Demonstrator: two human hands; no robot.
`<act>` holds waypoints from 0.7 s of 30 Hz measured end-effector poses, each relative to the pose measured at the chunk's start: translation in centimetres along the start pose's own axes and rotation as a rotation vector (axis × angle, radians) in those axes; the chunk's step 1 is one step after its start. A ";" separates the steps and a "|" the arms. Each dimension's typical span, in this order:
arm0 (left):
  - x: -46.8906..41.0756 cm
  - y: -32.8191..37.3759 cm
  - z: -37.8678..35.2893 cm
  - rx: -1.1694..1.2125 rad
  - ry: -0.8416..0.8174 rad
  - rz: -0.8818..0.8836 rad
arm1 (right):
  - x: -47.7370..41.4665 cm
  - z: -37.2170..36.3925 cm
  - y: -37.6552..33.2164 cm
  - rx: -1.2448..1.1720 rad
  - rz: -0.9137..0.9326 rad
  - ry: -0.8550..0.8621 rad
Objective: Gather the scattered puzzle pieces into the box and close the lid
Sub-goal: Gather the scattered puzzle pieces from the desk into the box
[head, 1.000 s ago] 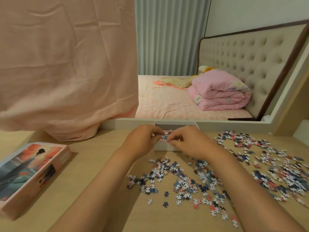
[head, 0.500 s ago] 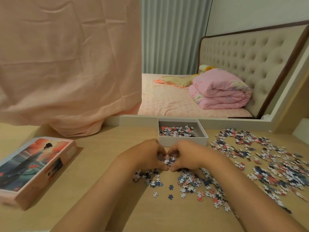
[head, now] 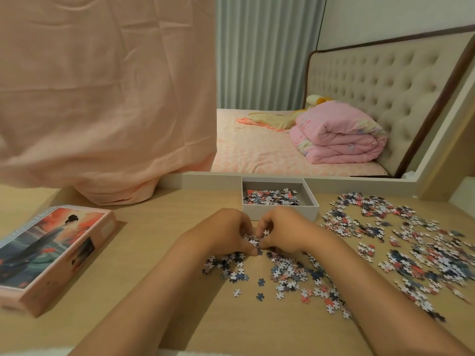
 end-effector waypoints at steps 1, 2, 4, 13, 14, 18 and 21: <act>0.0 0.0 0.0 0.018 0.004 0.002 | 0.0 0.0 0.0 -0.024 0.003 0.005; 0.0 -0.1 0.0 0.034 0.005 0.005 | 0.0 0.0 0.0 -0.050 0.003 0.000; 0.0 -0.3 0.0 0.076 0.000 0.014 | -0.1 -0.2 0.2 -0.117 -0.014 -0.017; -0.1 -1.0 -0.3 0.204 -0.038 0.062 | 0.0 -0.8 1.4 -0.301 -0.110 -0.104; -0.2 -0.9 -0.3 0.212 -0.031 0.054 | 0.0 -0.8 1.4 -0.303 -0.108 -0.114; -0.1 -0.9 -0.5 0.286 -0.004 0.042 | 0.2 -0.7 1.4 -0.355 -0.104 -0.117; 0.0 -0.7 -0.1 0.389 0.009 0.048 | 0.5 0.1 1.2 -0.430 -0.098 -0.083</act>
Point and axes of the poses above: each hand's wrist, its own x-axis away from the middle knuckle, its own z-axis out of the back of the hand, y = z × x, the point moved 7 cm from there along -x, towards the middle knuckle, and after that the axes turned 7 degrees about z, right-handed, at the moved point
